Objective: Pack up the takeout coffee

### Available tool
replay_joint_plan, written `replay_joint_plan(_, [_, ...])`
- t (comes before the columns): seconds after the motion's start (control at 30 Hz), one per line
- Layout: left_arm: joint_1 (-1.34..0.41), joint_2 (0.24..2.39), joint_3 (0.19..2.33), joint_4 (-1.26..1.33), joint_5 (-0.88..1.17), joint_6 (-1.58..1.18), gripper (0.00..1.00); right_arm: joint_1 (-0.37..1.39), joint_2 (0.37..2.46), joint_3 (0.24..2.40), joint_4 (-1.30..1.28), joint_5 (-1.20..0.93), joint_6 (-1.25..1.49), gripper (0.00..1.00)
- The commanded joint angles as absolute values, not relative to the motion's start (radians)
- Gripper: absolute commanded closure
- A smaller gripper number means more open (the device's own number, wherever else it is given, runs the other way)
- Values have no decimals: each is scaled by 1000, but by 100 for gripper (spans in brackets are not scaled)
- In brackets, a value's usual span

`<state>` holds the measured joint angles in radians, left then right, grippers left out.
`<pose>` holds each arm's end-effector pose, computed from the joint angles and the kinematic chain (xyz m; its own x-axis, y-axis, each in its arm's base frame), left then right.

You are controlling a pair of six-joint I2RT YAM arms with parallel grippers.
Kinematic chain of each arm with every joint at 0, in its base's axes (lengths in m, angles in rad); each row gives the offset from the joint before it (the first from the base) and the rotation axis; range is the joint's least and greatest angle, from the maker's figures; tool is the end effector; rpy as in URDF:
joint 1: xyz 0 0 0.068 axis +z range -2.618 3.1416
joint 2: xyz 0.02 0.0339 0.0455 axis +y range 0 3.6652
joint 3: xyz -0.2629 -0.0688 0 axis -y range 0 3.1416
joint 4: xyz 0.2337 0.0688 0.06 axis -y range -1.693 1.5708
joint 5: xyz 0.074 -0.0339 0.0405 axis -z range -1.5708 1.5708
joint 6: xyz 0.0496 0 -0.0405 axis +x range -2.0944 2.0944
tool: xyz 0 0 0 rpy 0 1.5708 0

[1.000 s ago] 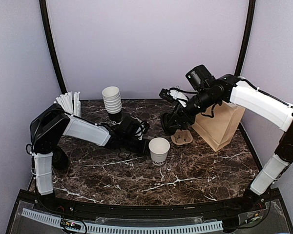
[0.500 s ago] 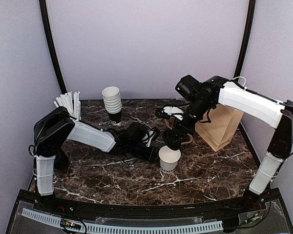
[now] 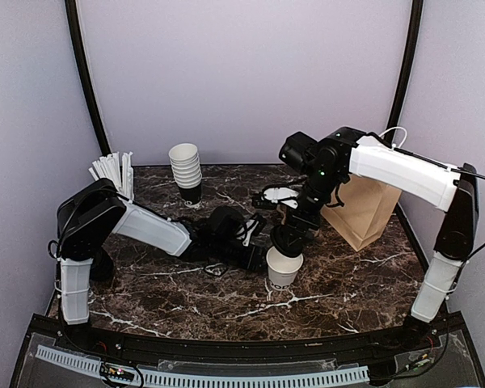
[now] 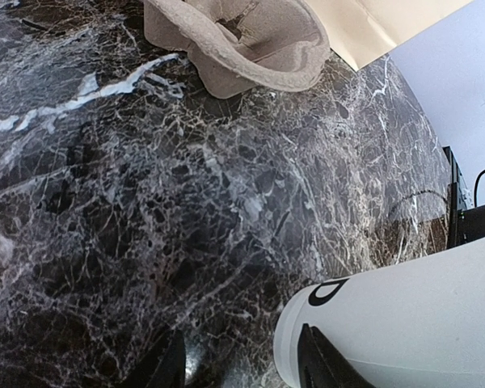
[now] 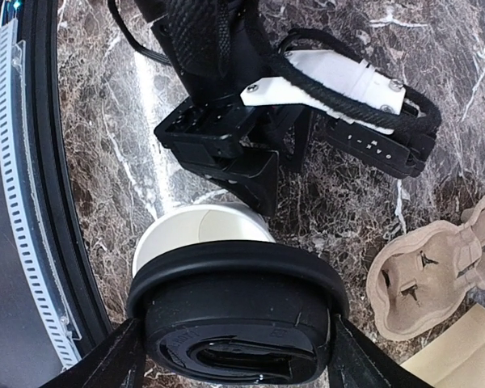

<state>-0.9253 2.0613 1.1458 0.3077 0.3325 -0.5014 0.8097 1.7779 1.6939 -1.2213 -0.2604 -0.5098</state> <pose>0.2476 -0.3557 0.1276 -0.7417 0.2296 -0.6303 0.6383 0.5302 -0.5580 0.2280 0.2579 0.2933 -0.2167 -0.9112 -0.3503 -0.9762 0.1980 0.0888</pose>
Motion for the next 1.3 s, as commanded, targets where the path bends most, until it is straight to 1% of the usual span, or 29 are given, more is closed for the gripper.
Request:
replay_joint_plan(0.0, [-936, 2063, 1117, 319, 353, -522, 49, 837, 1797, 1715, -1251, -217, -525, 23])
replay_joint_plan(0.5, [-937, 2071, 1108, 334, 352, -530, 49, 882, 1820, 1669, -1276, -157, -550, 21])
replay_joint_plan(1.0, [-936, 2080, 1099, 354, 361, -544, 49, 907, 1855, 1701, -1276, -148, -548, 20])
replay_joint_plan(1.17, [-937, 2080, 1098, 348, 358, -543, 49, 907, 1818, 1721, -1269, -150, -550, 16])
replay_joint_plan(1.27, [-936, 2076, 1104, 333, 355, -543, 49, 907, 1774, 1728, -1260, -152, -553, 13])
